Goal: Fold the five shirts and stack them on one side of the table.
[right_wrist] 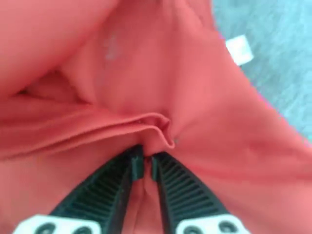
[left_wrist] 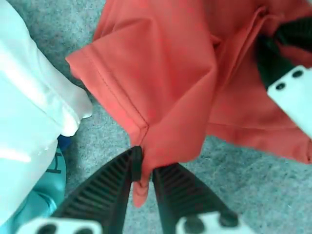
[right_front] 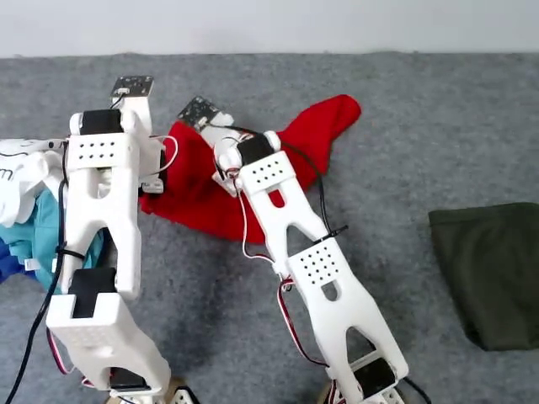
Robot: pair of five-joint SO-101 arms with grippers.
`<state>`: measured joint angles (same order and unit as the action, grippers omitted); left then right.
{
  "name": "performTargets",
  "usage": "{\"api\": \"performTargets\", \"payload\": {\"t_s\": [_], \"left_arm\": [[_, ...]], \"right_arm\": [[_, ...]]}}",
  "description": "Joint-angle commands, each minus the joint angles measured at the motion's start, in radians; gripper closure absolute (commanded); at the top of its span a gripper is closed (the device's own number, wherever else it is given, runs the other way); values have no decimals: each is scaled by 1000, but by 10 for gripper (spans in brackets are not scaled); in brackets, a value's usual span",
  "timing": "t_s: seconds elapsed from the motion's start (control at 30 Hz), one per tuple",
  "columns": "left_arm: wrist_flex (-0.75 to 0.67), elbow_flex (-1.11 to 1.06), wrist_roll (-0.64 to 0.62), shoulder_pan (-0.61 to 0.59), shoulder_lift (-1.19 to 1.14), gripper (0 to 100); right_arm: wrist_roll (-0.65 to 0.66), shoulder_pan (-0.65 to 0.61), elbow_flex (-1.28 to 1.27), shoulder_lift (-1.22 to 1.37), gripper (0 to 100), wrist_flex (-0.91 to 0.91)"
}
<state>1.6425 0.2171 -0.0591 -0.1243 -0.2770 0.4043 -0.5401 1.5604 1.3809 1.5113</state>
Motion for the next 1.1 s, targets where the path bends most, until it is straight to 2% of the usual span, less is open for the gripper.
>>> {"api": "performTargets", "payload": {"t_s": [0.0, 0.2, 0.53, 0.83, 1.07], "left_arm": [[-5, 5, -14, -5, 63, 986], [-5, 4, -14, -5, 63, 986], [-3, 4, -14, -5, 63, 986], [12, 4, -11, -6, 63, 986], [12, 4, -11, -6, 57, 986]], "right_arm": [[14, 15, 64, -71, 987, 131], [14, 36, 120, -213, 987, 274], [14, 142, 97, -378, 987, 288], [18, 168, -411, -440, 987, 288], [15, 236, -769, -621, 987, 285]]}}
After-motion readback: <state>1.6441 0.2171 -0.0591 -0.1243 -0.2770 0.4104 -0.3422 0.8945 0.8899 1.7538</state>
